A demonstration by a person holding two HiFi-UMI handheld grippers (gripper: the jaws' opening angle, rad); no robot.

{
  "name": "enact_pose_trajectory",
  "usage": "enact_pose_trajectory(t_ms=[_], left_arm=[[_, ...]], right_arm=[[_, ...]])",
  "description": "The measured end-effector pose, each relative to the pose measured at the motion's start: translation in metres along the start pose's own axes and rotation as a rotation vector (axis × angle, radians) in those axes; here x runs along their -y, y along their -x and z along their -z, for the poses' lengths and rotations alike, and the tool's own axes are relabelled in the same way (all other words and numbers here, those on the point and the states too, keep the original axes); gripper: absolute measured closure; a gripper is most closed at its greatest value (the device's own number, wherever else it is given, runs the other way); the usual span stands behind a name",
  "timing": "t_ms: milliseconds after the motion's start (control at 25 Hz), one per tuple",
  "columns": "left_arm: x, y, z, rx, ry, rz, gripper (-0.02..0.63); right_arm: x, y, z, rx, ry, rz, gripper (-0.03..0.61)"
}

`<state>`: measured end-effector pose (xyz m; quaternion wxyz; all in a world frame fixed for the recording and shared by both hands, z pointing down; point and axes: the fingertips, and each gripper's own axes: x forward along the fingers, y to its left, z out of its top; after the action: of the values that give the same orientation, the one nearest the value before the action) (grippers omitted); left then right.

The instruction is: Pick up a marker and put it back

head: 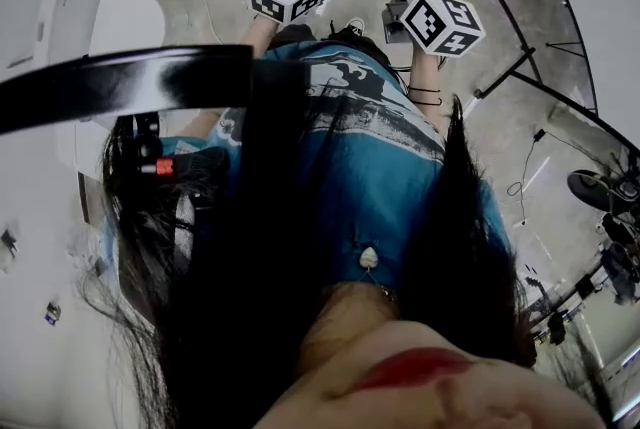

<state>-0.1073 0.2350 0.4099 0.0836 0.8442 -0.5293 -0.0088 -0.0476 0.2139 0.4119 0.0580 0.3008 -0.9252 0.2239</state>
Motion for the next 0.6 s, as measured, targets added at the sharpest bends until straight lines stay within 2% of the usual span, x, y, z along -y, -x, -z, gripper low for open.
enact_pose_trajectory(t_ms=[200,600], left_arm=[[-0.008,0.004,-0.003,0.007,0.003,0.02,0.611],[-0.012,-0.02,-0.01,0.0,0.003,0.053,0.611]], right_arm=[[-0.006,-0.005,-0.001,0.002,0.028,0.034,0.568],[0.013,-0.008,-0.013,0.006,0.018,0.075,0.568]])
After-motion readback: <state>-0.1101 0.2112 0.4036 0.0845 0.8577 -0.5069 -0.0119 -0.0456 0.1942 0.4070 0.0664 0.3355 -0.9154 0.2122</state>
